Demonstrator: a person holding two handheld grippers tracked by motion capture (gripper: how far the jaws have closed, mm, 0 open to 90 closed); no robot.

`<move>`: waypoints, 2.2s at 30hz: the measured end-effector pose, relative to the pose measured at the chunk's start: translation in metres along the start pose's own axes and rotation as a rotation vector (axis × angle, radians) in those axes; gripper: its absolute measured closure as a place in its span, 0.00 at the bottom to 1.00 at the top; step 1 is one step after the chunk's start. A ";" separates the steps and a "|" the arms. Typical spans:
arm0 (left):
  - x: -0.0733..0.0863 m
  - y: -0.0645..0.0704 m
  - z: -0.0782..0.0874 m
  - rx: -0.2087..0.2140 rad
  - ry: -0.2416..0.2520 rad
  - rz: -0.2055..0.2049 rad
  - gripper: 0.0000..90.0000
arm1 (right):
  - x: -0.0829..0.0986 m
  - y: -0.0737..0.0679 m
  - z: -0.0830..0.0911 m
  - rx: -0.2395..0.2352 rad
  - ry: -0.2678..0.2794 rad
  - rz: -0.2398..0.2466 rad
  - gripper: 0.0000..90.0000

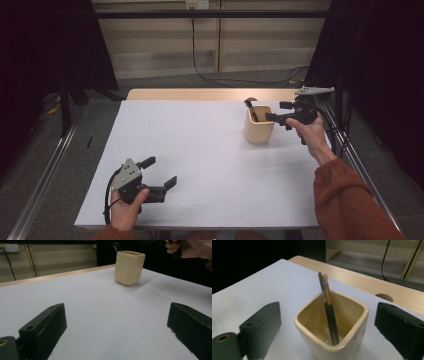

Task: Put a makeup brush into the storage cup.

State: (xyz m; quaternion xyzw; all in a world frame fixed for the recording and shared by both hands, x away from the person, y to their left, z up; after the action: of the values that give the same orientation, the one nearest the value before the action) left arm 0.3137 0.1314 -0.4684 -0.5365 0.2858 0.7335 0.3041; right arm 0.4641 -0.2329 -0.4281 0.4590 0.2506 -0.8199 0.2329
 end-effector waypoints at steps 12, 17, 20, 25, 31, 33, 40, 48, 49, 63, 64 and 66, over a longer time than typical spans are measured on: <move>0.003 -0.007 0.000 -0.020 -0.008 0.011 0.03 | 0.001 -0.005 0.000 -0.011 0.014 0.008 0.03; 0.002 -0.006 0.000 -0.018 -0.006 0.011 0.03 | 0.000 -0.003 0.003 -0.018 0.037 -0.020 0.04; 0.001 -0.004 0.000 -0.003 -0.001 0.015 0.03 | 0.001 -0.003 0.005 -0.002 0.036 -0.021 0.04; 0.000 -0.004 0.003 -0.009 0.009 0.011 0.03 | 0.006 -0.008 0.010 0.007 0.038 -0.002 0.04; -0.001 -0.003 0.002 -0.005 0.007 0.003 0.03 | 0.018 -0.008 0.020 0.047 0.048 0.000 0.04; -0.001 -0.002 0.002 -0.002 0.006 -0.007 0.03 | 0.022 -0.009 0.024 0.040 0.048 -0.009 0.04; -0.002 -0.001 0.002 -0.001 0.009 -0.014 0.03 | 0.032 -0.014 0.036 0.057 0.055 -0.012 0.04; -0.004 -0.001 0.004 0.002 0.017 -0.015 0.03 | 0.042 -0.018 0.050 0.093 0.090 0.002 0.04; -0.004 -0.001 0.004 0.001 0.020 -0.009 0.03 | 0.042 -0.019 0.051 0.096 0.092 0.008 0.04; -0.003 -0.001 0.005 -0.001 0.017 -0.004 0.03 | 0.065 -0.039 0.071 0.081 0.104 0.020 0.03; -0.003 -0.001 0.005 -0.002 0.018 -0.003 0.03 | 0.065 -0.040 0.073 0.092 0.115 0.016 0.03; -0.003 -0.001 0.005 -0.001 0.017 -0.003 0.03 | 0.070 -0.039 0.075 0.120 0.124 0.020 0.03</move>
State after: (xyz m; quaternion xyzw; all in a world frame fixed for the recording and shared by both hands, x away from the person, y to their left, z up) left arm 0.3119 0.1352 -0.4647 -0.5432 0.2872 0.7287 0.3023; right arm 0.3596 -0.2602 -0.4472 0.5246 0.2102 -0.8011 0.1973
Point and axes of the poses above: each handheld gripper's, and its own axes: z roughly backward along the jaws, x roughly out of its underside, y roughly to its right, the point moved 10 cm from there along -z, roughly forward along the jaws, and after that the axes turned 1 degree about x, right-handed, at the moved point
